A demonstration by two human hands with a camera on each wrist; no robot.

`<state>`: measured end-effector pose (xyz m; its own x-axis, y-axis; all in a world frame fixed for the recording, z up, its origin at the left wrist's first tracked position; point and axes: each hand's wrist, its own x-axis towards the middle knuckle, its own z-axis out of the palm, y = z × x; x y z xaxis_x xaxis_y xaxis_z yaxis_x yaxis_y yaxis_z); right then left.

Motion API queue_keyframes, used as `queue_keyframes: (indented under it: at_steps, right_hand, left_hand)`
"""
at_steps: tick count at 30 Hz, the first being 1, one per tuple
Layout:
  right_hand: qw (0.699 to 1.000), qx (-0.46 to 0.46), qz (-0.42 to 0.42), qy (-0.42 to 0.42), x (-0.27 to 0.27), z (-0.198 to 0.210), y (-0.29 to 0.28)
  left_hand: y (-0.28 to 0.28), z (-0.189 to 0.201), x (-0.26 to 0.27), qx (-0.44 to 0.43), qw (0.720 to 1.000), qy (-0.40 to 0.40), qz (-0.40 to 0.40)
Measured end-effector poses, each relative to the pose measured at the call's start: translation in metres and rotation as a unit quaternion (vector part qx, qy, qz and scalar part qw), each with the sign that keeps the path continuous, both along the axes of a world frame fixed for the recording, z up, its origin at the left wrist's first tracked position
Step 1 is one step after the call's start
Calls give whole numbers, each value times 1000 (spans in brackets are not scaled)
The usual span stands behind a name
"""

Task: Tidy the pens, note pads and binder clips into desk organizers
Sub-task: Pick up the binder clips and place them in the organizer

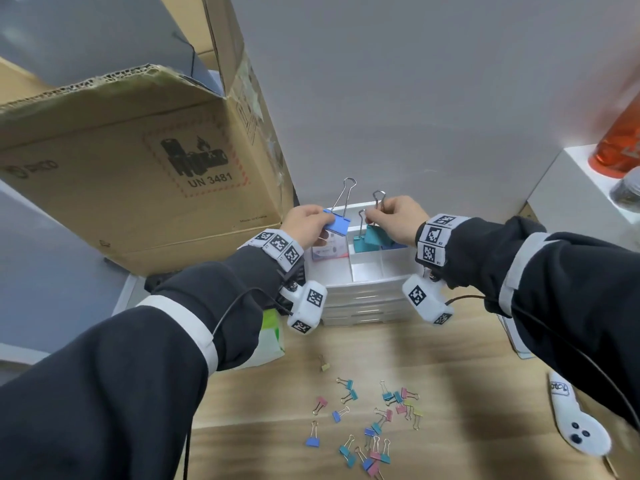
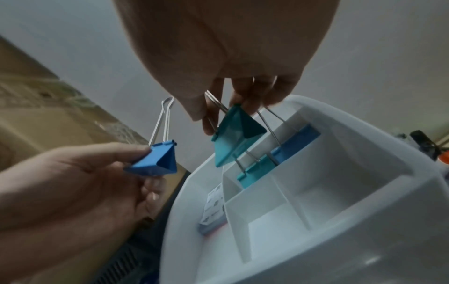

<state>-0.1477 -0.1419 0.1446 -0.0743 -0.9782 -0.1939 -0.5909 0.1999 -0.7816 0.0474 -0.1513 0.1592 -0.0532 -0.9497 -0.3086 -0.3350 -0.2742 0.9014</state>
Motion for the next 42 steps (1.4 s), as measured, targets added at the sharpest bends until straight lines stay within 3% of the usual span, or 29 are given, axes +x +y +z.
queue_keyframes:
  at_steps: [5,11,16,19,21,23,28,32,36,42]
  right_hand:
    - [994,-23,69,79,8,-6,-5]
    - [982,-14,140,130,11,-11,-6]
    - [995,-64,68,34,1,-10,-7]
    - [993,-81,3,-89,-3,6,-8]
    - [982,-67,8,-174,-5,19,-7]
    - [980,-59,41,-188,-7,26,-7]
    - [986,-79,65,-129,-23,29,-7]
    - [993,-74,94,7,-47,23,-8]
    - [981,-56,138,122,-50,15,-4]
    - [969,-88,141,182,-36,1,-6]
  left_hand:
    - [5,-3,4,11,998,56,1]
    - [4,-9,5,27,999,38,-15]
    - [-1,-10,0,25,998,26,-42]
    - [-1,-6,-5,13,998,21,-65]
    - [1,-3,-12,3,997,25,-77]
    - [3,-2,-20,-2,995,30,-94]
    - [9,-1,-35,-7,995,33,-91]
    - [3,-8,-30,-65,991,-97,-71]
    - [-3,-14,-24,-66,971,-195,-119]
    - [-5,-19,-35,-75,957,-236,-151]
